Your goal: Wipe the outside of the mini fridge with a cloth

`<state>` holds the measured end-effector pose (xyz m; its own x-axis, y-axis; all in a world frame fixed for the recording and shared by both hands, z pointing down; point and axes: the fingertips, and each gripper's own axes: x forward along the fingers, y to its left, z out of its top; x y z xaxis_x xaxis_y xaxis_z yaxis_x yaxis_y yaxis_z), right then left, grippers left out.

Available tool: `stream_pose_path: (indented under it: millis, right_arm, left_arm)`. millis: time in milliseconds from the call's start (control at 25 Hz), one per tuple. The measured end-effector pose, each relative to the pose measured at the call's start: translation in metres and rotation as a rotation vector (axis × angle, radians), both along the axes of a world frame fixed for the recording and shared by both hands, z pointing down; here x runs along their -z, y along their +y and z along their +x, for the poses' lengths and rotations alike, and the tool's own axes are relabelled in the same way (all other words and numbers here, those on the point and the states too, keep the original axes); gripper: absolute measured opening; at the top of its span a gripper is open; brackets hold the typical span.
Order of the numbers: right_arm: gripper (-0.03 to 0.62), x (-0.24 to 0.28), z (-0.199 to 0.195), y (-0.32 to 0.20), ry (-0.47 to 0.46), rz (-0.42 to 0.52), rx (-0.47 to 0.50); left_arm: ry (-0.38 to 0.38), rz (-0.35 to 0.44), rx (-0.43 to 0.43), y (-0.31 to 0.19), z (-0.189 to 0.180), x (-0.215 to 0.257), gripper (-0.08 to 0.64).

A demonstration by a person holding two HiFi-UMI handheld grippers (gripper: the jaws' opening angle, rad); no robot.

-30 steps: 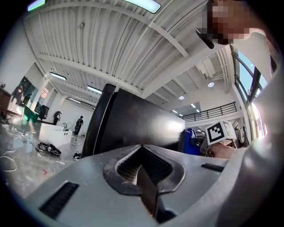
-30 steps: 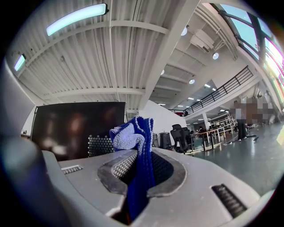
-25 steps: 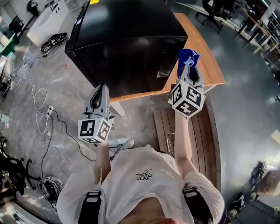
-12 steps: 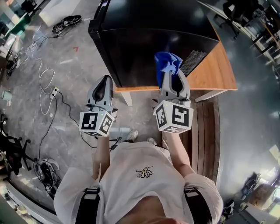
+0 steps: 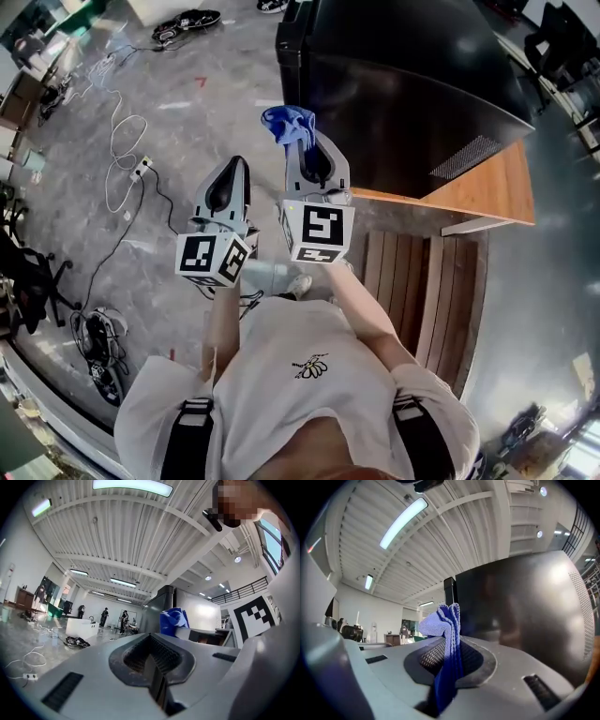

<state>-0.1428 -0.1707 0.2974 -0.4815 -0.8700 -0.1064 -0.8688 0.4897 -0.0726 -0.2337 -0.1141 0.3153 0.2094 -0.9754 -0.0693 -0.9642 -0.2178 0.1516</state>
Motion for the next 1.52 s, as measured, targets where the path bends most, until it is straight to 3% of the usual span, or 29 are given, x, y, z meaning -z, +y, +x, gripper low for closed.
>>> stream_pose_path:
  millis: [320, 680, 1120, 1520]
  right_arm:
    - [0.061, -0.010, -0.023, -0.015, 0.027, -0.021, 0.005]
    - [0.061, -0.009, 0.012, -0.016, 0.057, 0.005, -0.032]
    - [0.061, -0.015, 0.142, -0.020, 0.109, 0.033, -0.204]
    - [0.061, -0.012, 0.254, -0.026, 0.103, 0.024, -0.374]
  left_arm:
    - [-0.010, -0.013, 0.019, -0.004, -0.019, -0.006, 0.005]
    - [-0.002, -0.019, -0.082, -0.016, 0.030, -0.009, 0.005]
    - [0.007, -0.020, -0.187, -0.023, 0.105, -0.013, 0.005]
    - [0.015, -0.011, -0.191, -0.022, 0.139, -0.012, 0.005]
